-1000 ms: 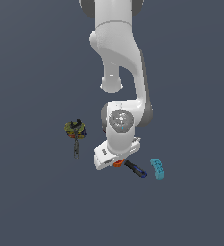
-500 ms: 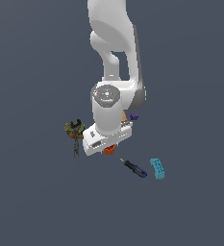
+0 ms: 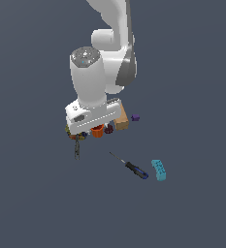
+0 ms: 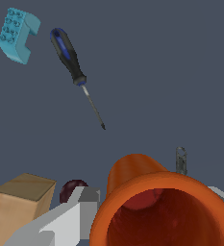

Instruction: Pick up a designated object from a clutter of objects.

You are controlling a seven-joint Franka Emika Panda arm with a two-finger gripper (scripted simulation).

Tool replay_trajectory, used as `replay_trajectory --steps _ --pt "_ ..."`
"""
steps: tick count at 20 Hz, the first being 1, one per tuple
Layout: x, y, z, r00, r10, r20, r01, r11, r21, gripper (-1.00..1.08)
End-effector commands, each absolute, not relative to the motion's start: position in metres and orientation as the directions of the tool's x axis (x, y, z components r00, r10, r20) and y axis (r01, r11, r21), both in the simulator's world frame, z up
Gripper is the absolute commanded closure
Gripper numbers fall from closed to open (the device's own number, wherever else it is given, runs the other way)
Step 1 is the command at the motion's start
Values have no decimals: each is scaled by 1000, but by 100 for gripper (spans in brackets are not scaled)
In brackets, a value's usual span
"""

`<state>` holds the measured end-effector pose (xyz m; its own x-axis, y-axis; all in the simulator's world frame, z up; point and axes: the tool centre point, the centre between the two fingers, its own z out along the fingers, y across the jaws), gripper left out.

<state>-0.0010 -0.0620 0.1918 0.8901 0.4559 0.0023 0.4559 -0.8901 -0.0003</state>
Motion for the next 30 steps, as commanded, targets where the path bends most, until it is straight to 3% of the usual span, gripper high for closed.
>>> replay_trajectory --steps 1,18,30 --pt "-14 -75 213 890 456 3 456 -890 -1 108" --pt "-96 -166 350 890 456 3 456 -890 -2 108" --pt "-114 -191 386 890 456 0 456 -890 0 108"
